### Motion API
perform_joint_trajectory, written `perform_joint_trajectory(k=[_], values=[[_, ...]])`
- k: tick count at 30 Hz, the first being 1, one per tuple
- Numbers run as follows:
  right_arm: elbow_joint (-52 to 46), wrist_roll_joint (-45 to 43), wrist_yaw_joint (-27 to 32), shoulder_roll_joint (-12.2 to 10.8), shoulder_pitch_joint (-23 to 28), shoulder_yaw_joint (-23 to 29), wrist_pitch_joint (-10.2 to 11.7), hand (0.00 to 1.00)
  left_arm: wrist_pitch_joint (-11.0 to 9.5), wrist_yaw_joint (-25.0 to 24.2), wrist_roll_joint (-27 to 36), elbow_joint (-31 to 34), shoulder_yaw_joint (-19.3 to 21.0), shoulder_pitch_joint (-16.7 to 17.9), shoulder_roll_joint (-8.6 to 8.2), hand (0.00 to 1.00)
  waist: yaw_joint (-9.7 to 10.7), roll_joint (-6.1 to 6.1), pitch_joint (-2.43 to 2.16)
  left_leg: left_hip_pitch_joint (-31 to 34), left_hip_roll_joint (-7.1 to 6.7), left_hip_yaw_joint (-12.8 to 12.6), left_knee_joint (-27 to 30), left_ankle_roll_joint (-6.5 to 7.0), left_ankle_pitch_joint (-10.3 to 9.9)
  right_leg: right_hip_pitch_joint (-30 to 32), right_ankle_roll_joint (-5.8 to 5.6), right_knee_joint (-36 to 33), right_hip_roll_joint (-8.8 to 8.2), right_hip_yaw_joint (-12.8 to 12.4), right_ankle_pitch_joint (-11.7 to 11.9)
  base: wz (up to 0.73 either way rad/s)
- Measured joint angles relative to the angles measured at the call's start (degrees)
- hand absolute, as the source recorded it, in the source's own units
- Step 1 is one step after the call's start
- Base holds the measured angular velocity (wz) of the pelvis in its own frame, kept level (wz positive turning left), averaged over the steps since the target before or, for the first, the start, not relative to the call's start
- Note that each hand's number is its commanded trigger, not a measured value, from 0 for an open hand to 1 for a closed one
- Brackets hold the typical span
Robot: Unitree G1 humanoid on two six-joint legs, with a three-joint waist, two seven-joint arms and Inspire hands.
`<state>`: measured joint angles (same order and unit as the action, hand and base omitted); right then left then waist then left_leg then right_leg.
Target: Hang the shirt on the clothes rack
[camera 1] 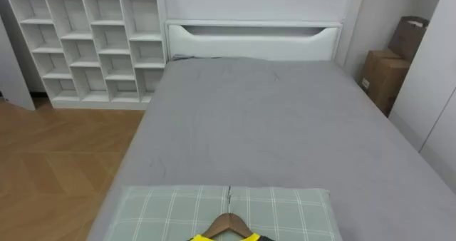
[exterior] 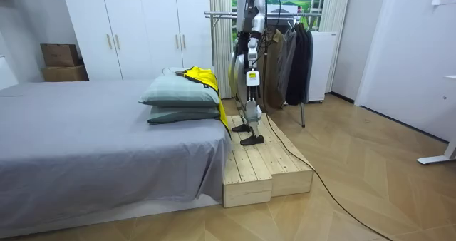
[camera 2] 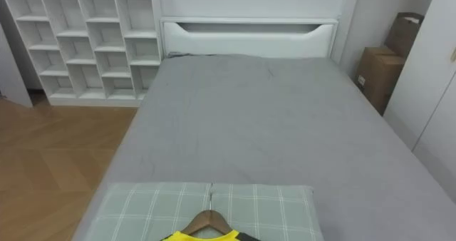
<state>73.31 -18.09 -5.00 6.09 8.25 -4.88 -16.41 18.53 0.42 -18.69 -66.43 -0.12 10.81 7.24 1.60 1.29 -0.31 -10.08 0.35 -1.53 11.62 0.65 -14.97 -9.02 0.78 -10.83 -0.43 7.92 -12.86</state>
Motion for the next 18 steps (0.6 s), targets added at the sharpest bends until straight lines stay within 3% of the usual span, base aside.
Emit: perform_joint_trajectory(k=[11,18], values=[[-0.87,-0.37,1.65,0.04,-0.37,-0.05,0.04,0.00,-0.12,3.98,-0.02,0.01,1.12,-0.11,-0.05,0.00,-0.29,0.08,0.03,0.57,0.21,-0.38,-0.28,0.01,0.00,1.08,0.08,-0.88,0.17,-0.12,0.03,-0.02],[-2.00,-0.41,1.07,0.02,-0.37,-0.05,0.17,0.00,-0.14,3.95,-0.02,0.01,1.09,-0.11,-0.05,0.00,-0.24,0.19,0.07,0.69,0.01,-0.41,-0.27,0.01,0.00,1.21,-0.01,-0.86,-0.04,-0.28,-0.02,0.00]])
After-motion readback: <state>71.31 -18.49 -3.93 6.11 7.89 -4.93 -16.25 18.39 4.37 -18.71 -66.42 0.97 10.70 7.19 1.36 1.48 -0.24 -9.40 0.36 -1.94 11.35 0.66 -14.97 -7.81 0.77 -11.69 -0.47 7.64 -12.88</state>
